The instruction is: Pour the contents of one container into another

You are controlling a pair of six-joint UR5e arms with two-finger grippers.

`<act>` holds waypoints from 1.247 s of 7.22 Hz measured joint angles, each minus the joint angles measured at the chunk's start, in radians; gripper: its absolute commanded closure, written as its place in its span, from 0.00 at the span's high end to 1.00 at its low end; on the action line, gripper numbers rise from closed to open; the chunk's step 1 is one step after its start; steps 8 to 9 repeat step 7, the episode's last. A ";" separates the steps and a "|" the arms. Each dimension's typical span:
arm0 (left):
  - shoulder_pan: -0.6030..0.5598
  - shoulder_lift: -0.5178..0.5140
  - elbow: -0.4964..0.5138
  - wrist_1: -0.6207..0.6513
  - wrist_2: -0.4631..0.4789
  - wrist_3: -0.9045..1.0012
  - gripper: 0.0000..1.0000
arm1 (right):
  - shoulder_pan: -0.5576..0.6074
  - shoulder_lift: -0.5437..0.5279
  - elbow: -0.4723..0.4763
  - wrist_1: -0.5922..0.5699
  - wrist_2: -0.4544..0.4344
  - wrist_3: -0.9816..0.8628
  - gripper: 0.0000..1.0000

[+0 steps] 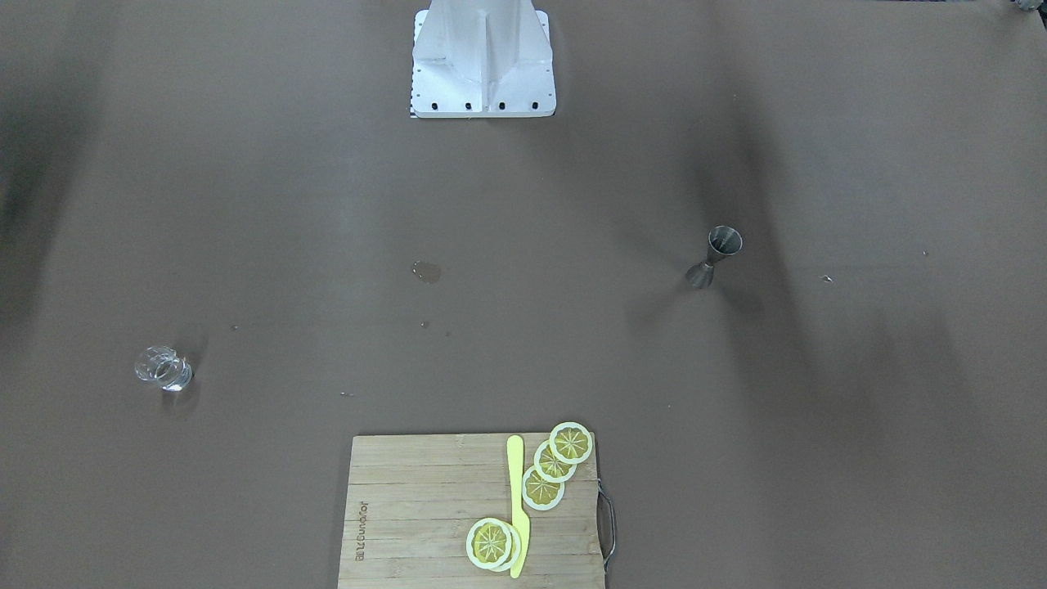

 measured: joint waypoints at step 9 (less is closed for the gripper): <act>-0.002 -0.022 0.121 -0.004 -0.003 0.002 0.99 | 0.000 -0.004 -0.008 -0.009 0.043 0.147 1.00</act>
